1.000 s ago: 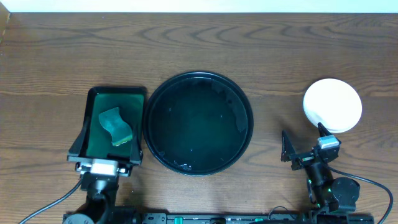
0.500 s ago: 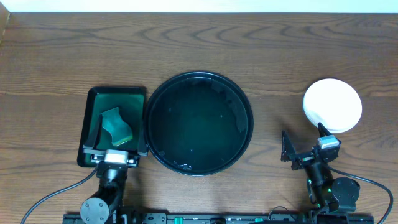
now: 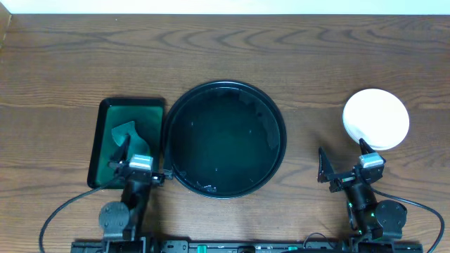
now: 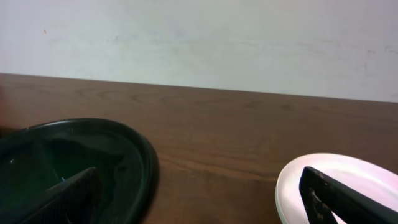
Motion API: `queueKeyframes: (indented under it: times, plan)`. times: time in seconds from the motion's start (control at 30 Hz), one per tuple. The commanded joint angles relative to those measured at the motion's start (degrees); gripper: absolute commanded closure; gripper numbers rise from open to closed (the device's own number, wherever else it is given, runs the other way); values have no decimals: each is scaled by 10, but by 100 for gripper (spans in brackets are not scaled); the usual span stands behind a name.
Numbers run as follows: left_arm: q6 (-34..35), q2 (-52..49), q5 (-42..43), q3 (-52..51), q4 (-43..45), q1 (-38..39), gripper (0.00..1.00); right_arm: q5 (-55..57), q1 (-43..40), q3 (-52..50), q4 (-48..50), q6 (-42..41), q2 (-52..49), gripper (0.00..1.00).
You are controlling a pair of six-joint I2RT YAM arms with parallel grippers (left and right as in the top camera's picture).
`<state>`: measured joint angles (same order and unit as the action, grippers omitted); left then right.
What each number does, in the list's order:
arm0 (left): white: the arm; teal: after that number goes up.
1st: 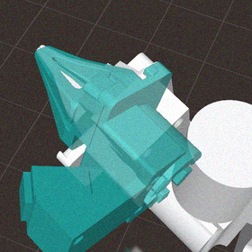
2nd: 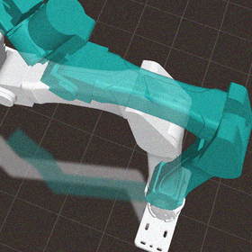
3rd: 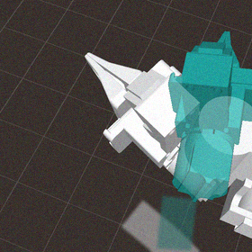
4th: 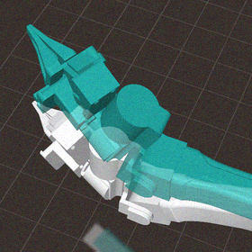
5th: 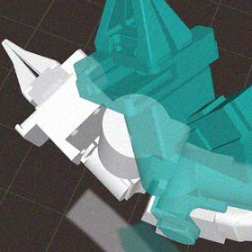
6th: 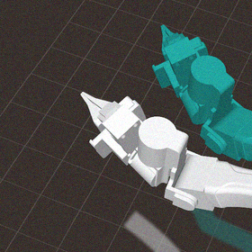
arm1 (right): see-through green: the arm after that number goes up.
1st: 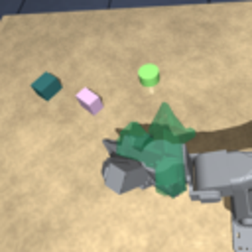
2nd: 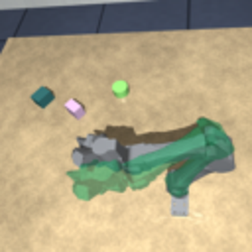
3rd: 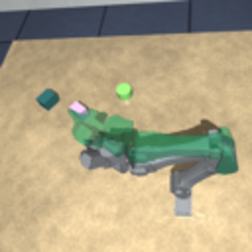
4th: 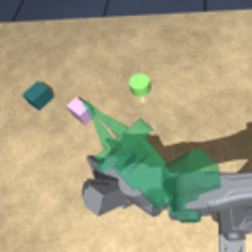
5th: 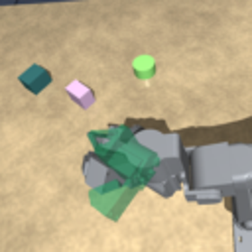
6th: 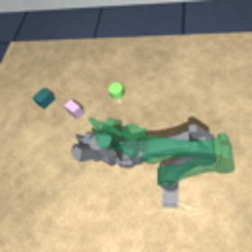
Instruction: Clean dirty plates on tray and stack at the side
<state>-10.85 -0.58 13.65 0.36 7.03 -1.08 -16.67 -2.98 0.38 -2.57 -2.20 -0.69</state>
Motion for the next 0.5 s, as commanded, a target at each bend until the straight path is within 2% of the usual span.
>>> queueKeyframes:
  times: [0.0,0.13,0.47]
  plan:
    - [19,5,5,-1,-45,-2,7,3,-3,-1,-3,-5,4,1]
    - [20,5,4,-1,-102,-2,7,3,-3,-1,-3,-5,4,1]
    - [19,5,-2,-1,-100,-2,7,3,-3,-1,-3,-5,4,1]
